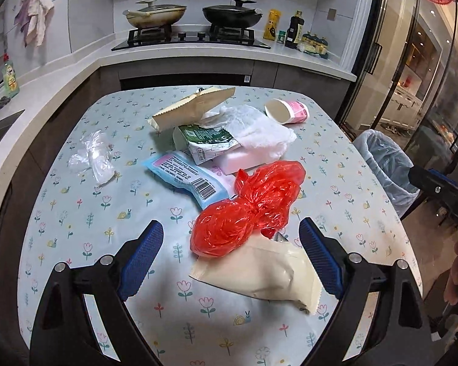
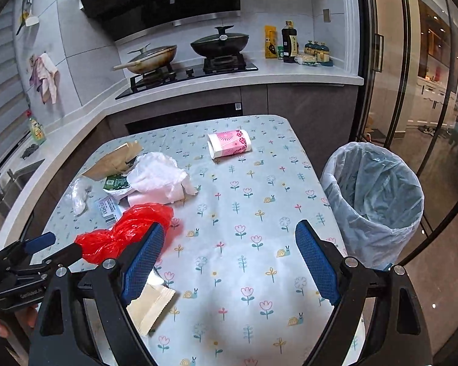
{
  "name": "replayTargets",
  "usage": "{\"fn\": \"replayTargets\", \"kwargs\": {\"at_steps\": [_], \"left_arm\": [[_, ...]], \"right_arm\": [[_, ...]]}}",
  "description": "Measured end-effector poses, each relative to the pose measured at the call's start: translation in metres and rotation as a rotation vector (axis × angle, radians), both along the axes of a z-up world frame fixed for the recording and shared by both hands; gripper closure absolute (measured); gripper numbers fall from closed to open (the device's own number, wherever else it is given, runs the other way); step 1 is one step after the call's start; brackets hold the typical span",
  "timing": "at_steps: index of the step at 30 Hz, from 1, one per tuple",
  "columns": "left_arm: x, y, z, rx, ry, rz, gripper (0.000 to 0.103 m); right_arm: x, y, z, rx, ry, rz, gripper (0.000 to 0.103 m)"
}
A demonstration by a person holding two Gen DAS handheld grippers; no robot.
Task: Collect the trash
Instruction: 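Return both tools to the table and grasp the red plastic bag with the left tool, then lift the red bag with the left tool while the right tool grasps the pink paper cup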
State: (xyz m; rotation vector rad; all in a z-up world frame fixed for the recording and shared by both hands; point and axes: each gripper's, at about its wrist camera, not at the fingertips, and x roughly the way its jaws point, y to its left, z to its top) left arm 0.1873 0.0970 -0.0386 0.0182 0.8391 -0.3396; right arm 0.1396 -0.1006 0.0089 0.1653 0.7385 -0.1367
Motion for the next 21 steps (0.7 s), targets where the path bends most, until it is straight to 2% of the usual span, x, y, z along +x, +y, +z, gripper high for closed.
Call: {"fn": "replayTargets", "kwargs": {"at_steps": [5, 8, 14, 16, 21], "left_arm": [[0.01, -0.003, -0.016, 0.001, 0.017, -0.017, 0.017], [0.016, -0.002, -0.021, -0.007, 0.03, -0.013, 0.022], [0.025, -0.008, -0.03, 0.007, 0.065, -0.025, 0.05], [0.025, -0.011, -0.03, 0.018, 0.066, -0.035, 0.069], [0.019, -0.015, -0.024, 0.024, 0.053, -0.045, 0.077]], "right_arm": [[0.005, 0.0, -0.007, 0.006, 0.025, 0.0, 0.019], [0.008, -0.001, -0.01, 0.001, 0.037, -0.001, 0.019], [0.011, -0.005, -0.016, 0.012, 0.051, -0.012, 0.019], [0.011, -0.006, -0.018, 0.018, 0.056, -0.015, 0.019], [0.014, -0.006, -0.02, 0.024, 0.06, -0.017, 0.019]]}}
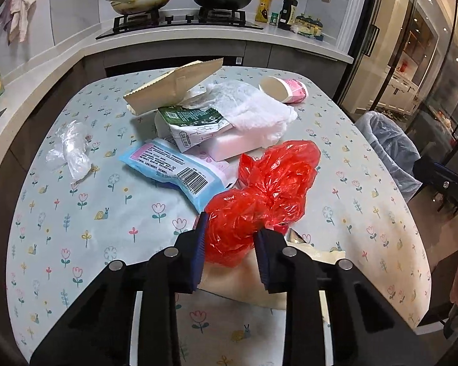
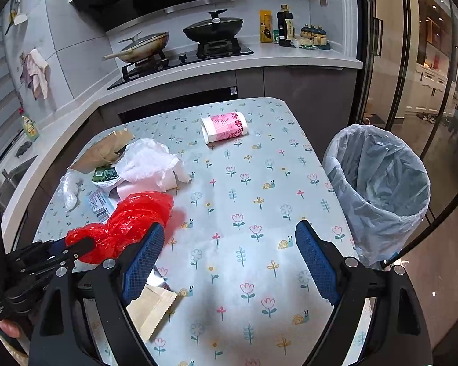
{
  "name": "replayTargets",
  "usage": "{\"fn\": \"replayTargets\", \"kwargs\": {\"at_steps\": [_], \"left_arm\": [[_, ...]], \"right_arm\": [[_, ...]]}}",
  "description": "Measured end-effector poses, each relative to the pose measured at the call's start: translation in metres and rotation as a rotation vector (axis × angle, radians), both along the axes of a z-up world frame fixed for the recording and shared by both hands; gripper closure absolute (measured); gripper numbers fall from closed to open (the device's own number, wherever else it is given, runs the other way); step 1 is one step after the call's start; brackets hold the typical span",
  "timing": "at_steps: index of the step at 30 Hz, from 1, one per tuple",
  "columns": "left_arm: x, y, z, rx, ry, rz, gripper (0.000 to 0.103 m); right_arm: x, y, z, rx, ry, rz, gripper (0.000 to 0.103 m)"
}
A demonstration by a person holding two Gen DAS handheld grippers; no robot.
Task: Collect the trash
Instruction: 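Lift the red bag with the left tool while the right tool grasps the pink paper cup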
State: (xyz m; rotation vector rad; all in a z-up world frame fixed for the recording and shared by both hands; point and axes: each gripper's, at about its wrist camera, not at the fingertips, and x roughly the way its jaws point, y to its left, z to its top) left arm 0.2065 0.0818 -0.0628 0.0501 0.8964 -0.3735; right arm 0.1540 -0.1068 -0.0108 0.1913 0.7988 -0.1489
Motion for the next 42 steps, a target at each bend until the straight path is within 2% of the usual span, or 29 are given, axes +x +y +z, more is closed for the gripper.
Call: {"fn": "replayTargets", "kwargs": {"at_steps": [6, 11, 17, 23, 31, 38, 42], "left_arm": [[-0.01, 0.004, 0.019, -0.034, -0.024, 0.027, 0.081], [-0.013, 0.012, 0.048, -0.066, -0.072, 0.052, 0.082], [0.001, 0.022, 0.094, -0.115, -0.147, 0.097, 0.082], [0.025, 0.032, 0.12, -0.131, -0.201, 0.161, 0.082], [0.066, 0.04, 0.132, -0.156, -0.214, 0.203, 0.082], [0.098, 0.031, 0.13, -0.158, -0.215, 0.189, 0.082], [0.112, 0.023, 0.124, -0.15, -0.21, 0.178, 0.081]], "right_arm": [[0.005, 0.003, 0.003, -0.006, -0.006, 0.009, 0.019], [0.016, 0.003, 0.009, 0.013, -0.024, 0.013, 0.019], [0.052, 0.002, 0.017, 0.004, -0.054, 0.011, 0.019], [0.104, 0.003, 0.009, 0.01, -0.05, -0.005, 0.019], [0.172, 0.002, -0.021, 0.011, -0.002, -0.032, 0.019], [0.225, -0.001, -0.055, -0.001, 0.05, -0.089, 0.021], [0.243, 0.001, -0.069, -0.049, 0.079, -0.102, 0.03]]}}
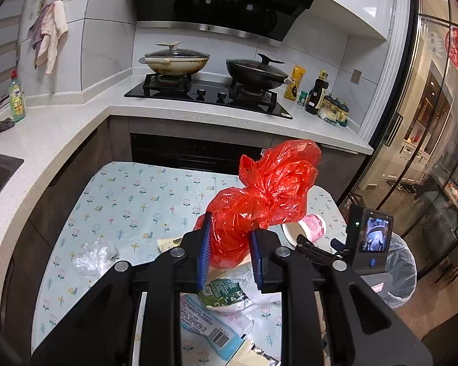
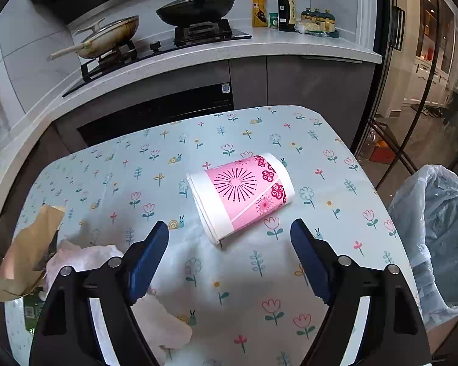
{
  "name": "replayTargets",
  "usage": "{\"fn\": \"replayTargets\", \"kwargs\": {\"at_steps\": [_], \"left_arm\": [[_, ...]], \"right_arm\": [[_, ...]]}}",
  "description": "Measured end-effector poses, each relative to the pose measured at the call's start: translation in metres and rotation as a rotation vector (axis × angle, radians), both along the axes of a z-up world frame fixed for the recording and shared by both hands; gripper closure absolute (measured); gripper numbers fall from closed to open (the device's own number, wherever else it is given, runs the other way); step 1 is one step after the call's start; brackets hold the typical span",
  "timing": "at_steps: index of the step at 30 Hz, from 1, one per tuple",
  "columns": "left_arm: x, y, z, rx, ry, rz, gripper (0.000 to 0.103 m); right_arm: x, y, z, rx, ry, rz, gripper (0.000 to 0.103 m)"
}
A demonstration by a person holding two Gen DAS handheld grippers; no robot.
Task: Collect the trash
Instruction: 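Lift the red bag with the left tool while the right tool grasps the pink paper cup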
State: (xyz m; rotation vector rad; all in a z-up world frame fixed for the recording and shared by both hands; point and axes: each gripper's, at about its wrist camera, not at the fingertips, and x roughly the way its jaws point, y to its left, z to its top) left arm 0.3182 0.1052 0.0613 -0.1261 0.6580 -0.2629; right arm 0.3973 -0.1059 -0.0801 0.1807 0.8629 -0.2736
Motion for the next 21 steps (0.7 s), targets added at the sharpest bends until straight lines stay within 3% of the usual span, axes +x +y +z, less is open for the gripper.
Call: {"fn": "replayTargets", "kwargs": {"at_steps": [2, 7, 10, 21], "left_arm": [[0.006, -0.002, -0.002, -0.001, 0.007, -0.004, 0.082], [0.013, -0.011, -0.007, 0.007, 0.019, -0.013, 0.081], [0.011, -0.019, -0.007, 0.01, 0.024, -0.023, 0.081], [-0.012, -0.056, 0.001, 0.021, 0.019, -0.07, 0.081]], "right_arm": [[0.003, -0.002, -0.003, -0.025, 0.006, -0.01, 0.035], [0.0, -0.026, -0.008, 0.02, 0.019, -0.047, 0.079], [-0.008, -0.041, -0.004, 0.064, 0.008, -0.059, 0.095], [-0.076, -0.07, 0.052, 0.1, -0.1, -0.037, 0.098]]}}
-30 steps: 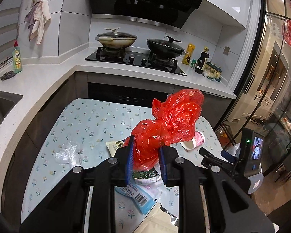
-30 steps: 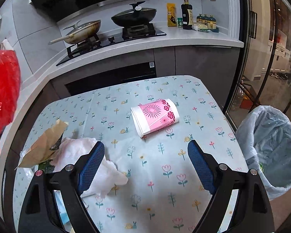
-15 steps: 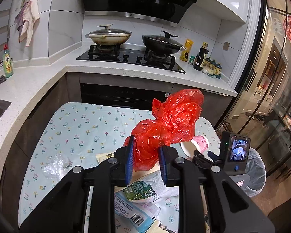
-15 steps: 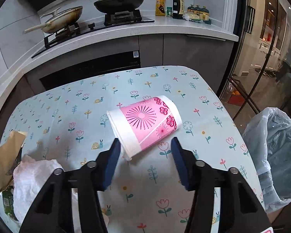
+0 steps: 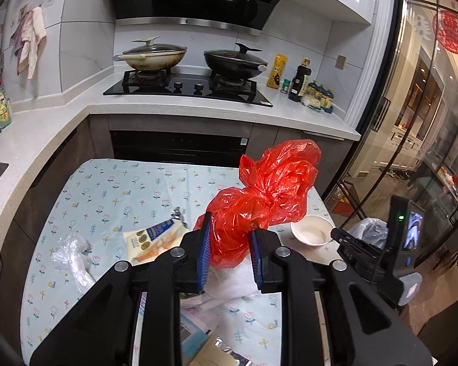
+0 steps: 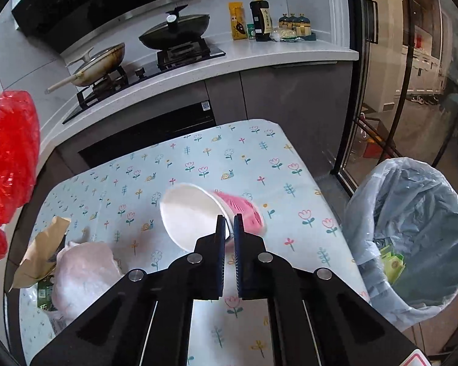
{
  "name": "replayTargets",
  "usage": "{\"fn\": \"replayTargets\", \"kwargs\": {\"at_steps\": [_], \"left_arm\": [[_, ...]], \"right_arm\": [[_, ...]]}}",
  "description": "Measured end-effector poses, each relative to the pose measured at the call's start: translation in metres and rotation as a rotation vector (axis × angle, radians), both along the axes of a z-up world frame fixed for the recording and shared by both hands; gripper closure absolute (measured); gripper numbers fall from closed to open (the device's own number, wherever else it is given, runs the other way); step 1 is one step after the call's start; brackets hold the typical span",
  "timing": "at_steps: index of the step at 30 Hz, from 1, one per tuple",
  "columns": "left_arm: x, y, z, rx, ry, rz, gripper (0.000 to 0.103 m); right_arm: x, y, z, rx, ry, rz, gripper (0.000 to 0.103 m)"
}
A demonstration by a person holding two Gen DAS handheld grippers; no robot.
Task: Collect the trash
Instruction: 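Lift the red bag with the left tool while the right tool grasps the pink paper cup, then carry the cup and red bag over the bin and release both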
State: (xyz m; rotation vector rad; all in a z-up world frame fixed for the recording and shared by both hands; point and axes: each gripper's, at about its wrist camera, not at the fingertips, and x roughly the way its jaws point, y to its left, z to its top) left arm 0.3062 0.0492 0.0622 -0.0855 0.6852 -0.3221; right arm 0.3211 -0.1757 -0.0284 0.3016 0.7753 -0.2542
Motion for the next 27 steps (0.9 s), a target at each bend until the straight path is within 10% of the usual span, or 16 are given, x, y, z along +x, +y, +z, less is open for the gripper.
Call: {"fn": "replayTargets", "kwargs": {"at_steps": [15, 27], "left_arm": [[-0.051, -0.097, 0.009, 0.025, -0.011, -0.153, 0.081], [-0.07, -0.194, -0.009, 0.07, 0.019, -0.277, 0.081]], "right_arm": [[-0.103, -0.079, 0.058, 0.013, -0.124, -0.051, 0.1], [-0.119, -0.163, 0.05, 0.021, -0.092, -0.143, 0.1]]}}
